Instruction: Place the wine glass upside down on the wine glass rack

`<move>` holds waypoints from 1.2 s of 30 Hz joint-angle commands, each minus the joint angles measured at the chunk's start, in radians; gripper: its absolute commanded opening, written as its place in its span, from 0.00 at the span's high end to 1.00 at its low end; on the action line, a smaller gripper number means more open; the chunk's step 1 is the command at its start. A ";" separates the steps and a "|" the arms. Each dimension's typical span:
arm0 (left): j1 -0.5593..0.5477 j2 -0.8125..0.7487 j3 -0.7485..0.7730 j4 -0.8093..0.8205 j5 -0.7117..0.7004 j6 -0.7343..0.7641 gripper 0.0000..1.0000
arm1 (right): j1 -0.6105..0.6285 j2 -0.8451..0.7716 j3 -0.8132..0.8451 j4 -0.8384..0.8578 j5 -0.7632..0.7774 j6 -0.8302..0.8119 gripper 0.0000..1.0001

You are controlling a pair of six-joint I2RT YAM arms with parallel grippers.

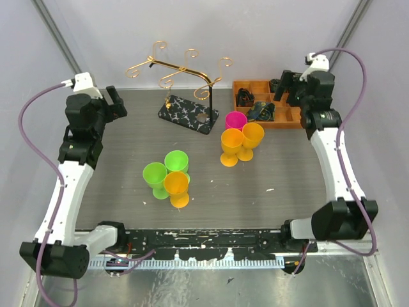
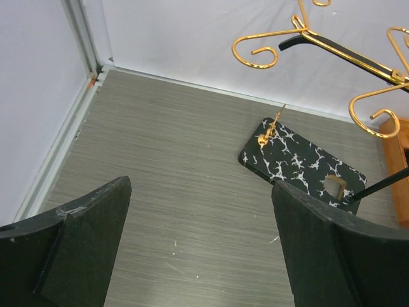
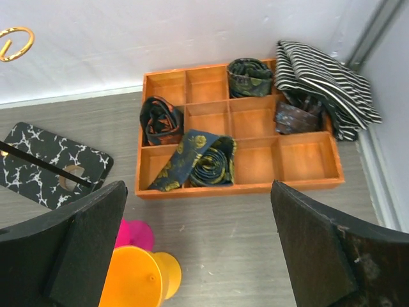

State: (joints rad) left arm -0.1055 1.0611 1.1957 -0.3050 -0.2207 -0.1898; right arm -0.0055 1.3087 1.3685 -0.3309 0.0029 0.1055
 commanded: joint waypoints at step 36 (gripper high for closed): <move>-0.002 0.785 0.462 0.308 -0.015 0.116 0.02 | 0.303 0.613 0.535 0.222 0.002 -0.069 0.00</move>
State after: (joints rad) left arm -0.1059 1.8099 1.5898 -0.0788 -0.2062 -0.1081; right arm 0.2718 1.9366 1.8427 -0.1780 0.0071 0.0799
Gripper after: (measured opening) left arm 0.979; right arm 0.999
